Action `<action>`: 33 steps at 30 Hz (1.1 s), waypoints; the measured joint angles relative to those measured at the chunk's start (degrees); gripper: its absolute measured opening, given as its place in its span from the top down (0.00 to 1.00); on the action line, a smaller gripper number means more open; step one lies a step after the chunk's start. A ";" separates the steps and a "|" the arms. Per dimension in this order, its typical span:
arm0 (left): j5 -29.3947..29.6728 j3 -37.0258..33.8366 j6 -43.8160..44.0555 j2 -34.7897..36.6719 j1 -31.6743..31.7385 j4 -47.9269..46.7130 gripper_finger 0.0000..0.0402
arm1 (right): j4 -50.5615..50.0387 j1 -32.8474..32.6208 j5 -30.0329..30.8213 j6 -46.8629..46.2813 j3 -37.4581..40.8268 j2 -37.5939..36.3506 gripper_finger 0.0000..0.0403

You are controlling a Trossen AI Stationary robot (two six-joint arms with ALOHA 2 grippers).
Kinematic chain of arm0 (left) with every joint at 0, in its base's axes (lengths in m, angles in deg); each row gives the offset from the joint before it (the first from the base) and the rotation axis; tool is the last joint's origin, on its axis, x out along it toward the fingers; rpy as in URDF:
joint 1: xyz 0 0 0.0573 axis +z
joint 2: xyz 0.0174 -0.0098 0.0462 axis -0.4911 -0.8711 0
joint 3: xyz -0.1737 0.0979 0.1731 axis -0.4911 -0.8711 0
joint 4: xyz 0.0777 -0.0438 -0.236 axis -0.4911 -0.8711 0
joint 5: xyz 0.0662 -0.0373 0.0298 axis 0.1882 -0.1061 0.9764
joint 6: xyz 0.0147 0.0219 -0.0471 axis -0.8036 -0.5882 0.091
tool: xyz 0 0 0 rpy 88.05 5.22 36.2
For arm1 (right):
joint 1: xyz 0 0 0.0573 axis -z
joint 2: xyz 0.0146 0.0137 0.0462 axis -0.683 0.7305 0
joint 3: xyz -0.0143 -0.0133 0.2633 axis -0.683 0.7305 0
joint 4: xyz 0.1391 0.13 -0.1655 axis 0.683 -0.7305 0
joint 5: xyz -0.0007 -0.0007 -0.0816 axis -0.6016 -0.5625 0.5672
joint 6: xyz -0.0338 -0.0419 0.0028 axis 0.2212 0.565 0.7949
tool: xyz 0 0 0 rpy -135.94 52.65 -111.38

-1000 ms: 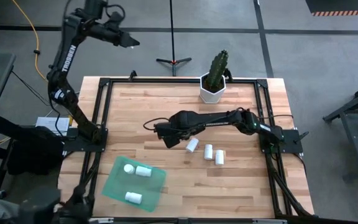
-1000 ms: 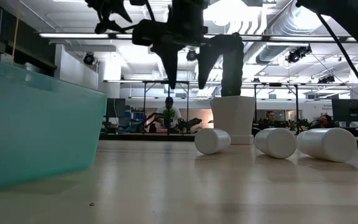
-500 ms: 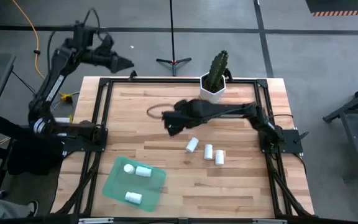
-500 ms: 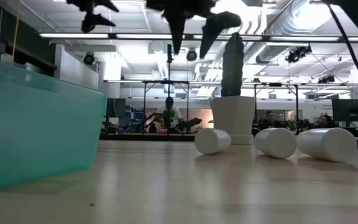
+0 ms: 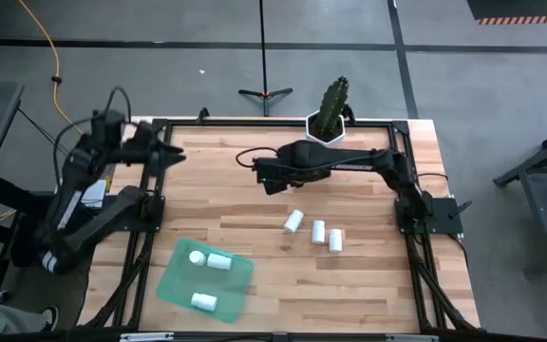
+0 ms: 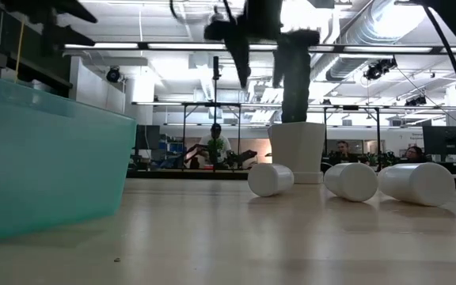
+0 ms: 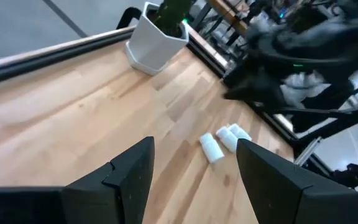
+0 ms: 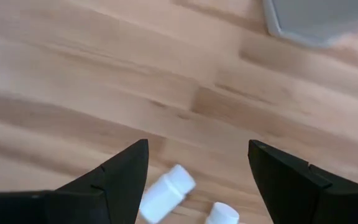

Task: Pick and place pill bottles into a basket
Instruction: Put the white pill bottle into the green bin

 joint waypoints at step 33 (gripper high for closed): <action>0.84 -3.66 2.26 14.86 -0.01 -8.82 0.35 | 20.93 -5.12 -13.21 -14.16 23.08 -0.52 0.34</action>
